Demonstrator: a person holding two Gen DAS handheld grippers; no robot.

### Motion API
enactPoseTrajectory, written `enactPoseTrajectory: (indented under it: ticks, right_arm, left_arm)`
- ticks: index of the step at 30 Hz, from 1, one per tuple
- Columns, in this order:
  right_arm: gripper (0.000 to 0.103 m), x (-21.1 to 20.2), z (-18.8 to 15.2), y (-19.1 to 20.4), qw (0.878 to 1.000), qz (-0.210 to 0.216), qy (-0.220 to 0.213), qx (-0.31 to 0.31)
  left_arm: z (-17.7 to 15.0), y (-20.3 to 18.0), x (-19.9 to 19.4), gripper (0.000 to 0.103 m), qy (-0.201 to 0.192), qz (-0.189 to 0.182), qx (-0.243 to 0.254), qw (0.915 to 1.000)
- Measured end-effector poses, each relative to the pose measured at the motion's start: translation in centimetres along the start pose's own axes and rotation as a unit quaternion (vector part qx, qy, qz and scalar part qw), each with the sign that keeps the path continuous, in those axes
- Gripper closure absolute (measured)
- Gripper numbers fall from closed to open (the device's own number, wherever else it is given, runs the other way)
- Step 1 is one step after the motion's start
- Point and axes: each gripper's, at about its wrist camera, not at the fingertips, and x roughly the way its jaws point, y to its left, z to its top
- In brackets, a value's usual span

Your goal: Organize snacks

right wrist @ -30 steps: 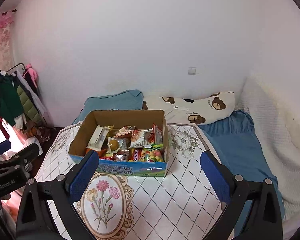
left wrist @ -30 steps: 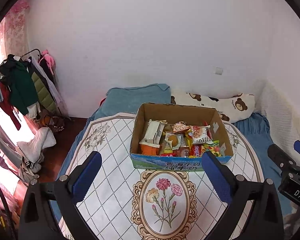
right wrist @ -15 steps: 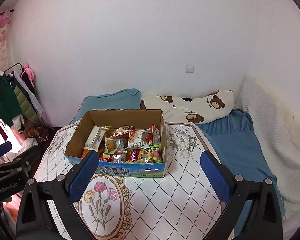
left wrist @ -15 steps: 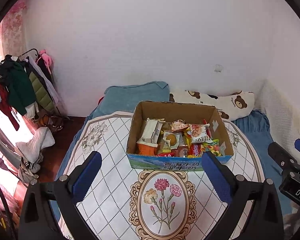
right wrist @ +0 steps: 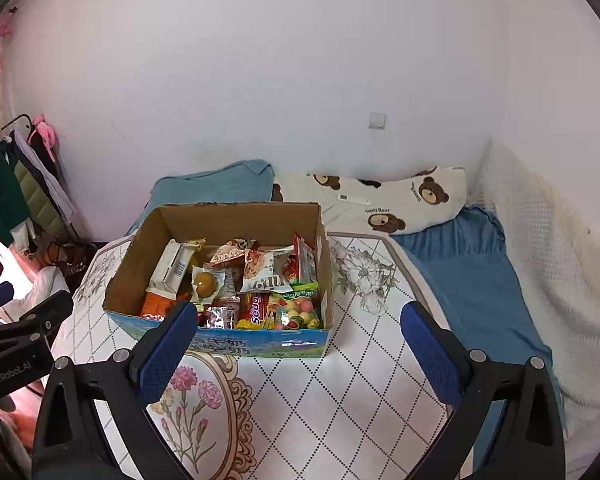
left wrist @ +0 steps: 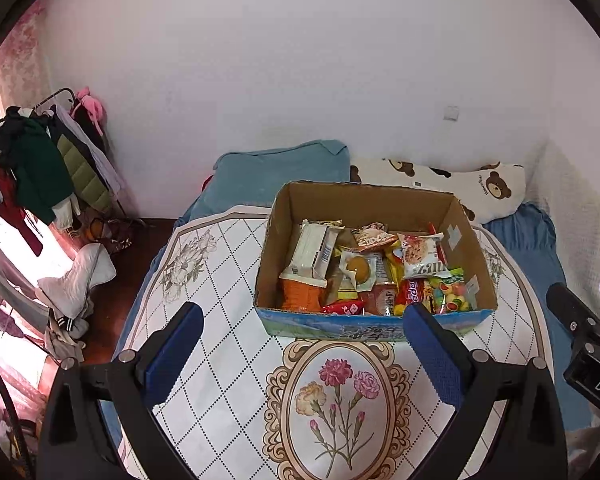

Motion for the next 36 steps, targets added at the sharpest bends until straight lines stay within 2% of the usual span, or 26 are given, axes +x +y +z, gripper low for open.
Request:
enactPoseTrajectory:
  ticks: [12,36]
  right_arm:
    - [0.0,1.3,0.1,-0.6,1.0,-0.004,0.009,0.007]
    - [0.0,-0.6,0.3,-0.5,1.0,0.009,-0.002,-0.004]
  left_arm:
    - [0.1,-0.6,1.0,0.001,0.01,-0.008,0.005,0.9999]
    - [0.0,-0.6,0.6,0.001,0.002,-0.017,0.005,0.9998]
